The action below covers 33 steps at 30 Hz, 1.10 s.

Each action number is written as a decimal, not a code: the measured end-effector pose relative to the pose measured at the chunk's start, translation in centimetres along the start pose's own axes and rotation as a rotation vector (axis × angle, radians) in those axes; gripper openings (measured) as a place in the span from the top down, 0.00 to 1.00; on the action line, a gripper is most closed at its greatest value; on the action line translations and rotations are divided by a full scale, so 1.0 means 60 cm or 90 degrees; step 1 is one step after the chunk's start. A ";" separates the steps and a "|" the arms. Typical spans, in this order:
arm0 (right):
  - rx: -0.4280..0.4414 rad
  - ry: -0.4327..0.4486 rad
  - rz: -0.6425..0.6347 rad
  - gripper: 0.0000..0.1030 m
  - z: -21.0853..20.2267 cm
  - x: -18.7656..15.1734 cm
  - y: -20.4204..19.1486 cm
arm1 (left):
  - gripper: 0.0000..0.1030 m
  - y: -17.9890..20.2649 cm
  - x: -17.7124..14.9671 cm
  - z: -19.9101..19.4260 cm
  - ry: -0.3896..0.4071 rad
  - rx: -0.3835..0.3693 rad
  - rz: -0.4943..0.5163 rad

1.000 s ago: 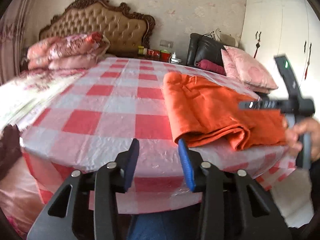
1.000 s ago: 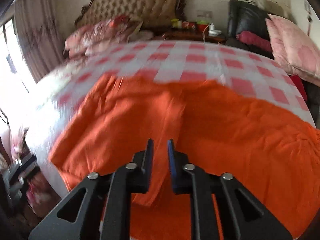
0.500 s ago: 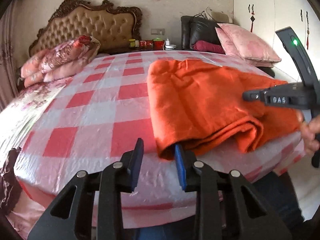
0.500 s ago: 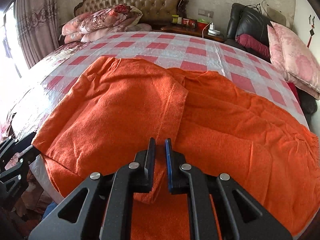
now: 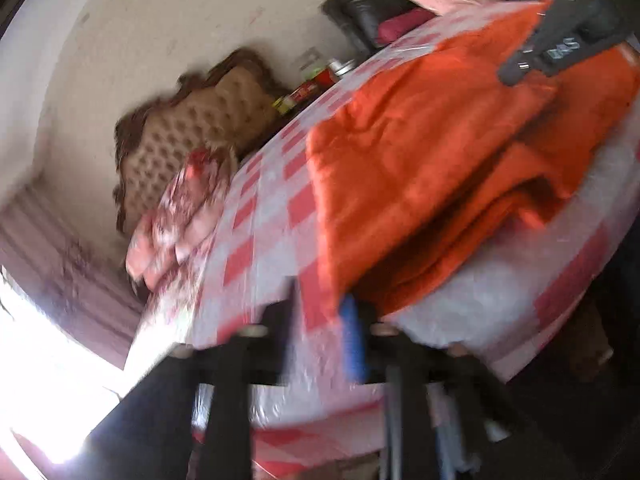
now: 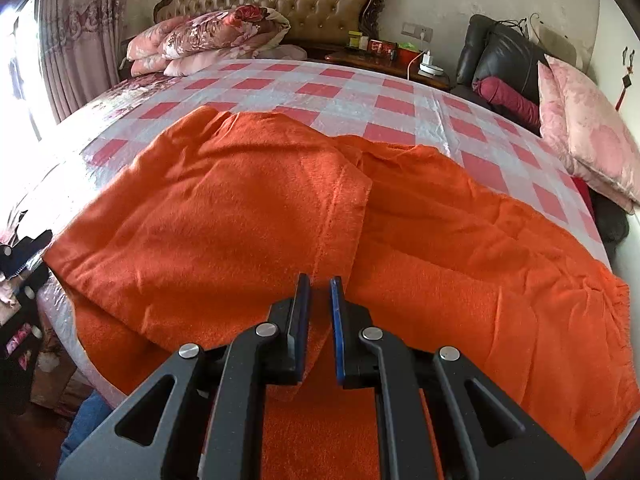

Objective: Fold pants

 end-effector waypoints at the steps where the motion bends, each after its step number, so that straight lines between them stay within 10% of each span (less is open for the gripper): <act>1: -0.001 -0.002 -0.003 0.91 0.000 0.000 -0.001 | 0.48 -0.007 -0.006 -0.002 0.009 0.010 -0.015; 6: 0.017 -0.005 0.012 0.91 0.001 0.003 0.005 | 0.46 -0.048 -0.009 -0.010 0.021 -0.095 -0.172; 11: 0.033 -0.009 0.027 0.91 0.002 0.004 0.009 | 0.46 -0.103 -0.012 0.007 0.013 -0.314 -0.480; 17: 0.039 -0.002 0.032 0.91 0.002 0.003 0.011 | 0.48 -0.074 -0.007 0.017 -0.032 -0.333 -0.513; 22: 0.044 0.000 0.033 0.91 0.001 0.002 0.012 | 0.40 -0.023 0.008 0.009 -0.069 -0.201 -0.360; 25: 0.046 0.001 0.035 0.91 0.002 0.002 0.011 | 0.42 -0.012 0.018 -0.005 -0.082 -0.230 -0.376; 30: 0.046 0.003 0.033 0.91 0.002 0.001 0.009 | 0.86 0.014 0.042 -0.013 -0.086 -0.212 -0.346; 33: 0.046 0.000 0.028 0.91 0.001 0.001 0.010 | 0.97 -0.016 0.064 -0.024 -0.026 0.035 -0.142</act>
Point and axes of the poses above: each gripper's, at about its wrist camera, not at the fingertips, and z roughly the way its jaws point, y to its right, x to its top, the point moved 5 cm from there along z, roughly the way its jaws point, and after that the axes turned 1 degree about -z, right-handed, at the moved point
